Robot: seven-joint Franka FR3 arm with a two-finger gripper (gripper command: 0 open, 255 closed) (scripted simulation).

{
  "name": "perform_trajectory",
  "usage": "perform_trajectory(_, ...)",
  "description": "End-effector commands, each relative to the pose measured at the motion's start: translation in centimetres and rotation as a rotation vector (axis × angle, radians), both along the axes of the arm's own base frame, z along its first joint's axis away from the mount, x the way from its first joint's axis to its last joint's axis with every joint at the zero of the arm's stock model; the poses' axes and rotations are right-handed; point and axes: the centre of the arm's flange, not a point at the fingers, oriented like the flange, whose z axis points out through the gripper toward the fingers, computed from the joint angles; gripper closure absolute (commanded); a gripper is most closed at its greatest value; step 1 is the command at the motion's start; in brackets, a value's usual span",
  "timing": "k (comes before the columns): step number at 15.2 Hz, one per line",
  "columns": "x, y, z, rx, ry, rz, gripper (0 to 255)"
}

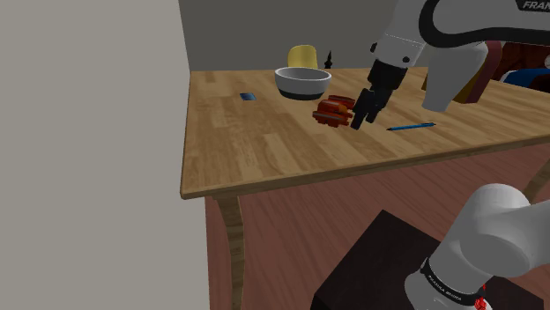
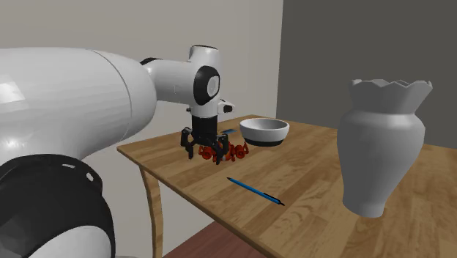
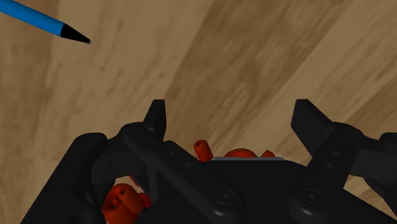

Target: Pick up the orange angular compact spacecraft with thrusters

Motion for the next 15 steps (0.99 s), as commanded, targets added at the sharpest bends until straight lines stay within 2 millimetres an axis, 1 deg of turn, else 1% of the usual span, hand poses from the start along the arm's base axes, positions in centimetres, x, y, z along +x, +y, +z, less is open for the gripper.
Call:
perform_trajectory(1,0.0,0.0,0.0,0.0,0.0,0.0,0)
perform_trajectory(8,8.4,-4.5,3.0,-0.003,0.056,0.041,0)
perform_trajectory(15,17.2,-8.7,5.6,-0.007,0.113,0.082,0)
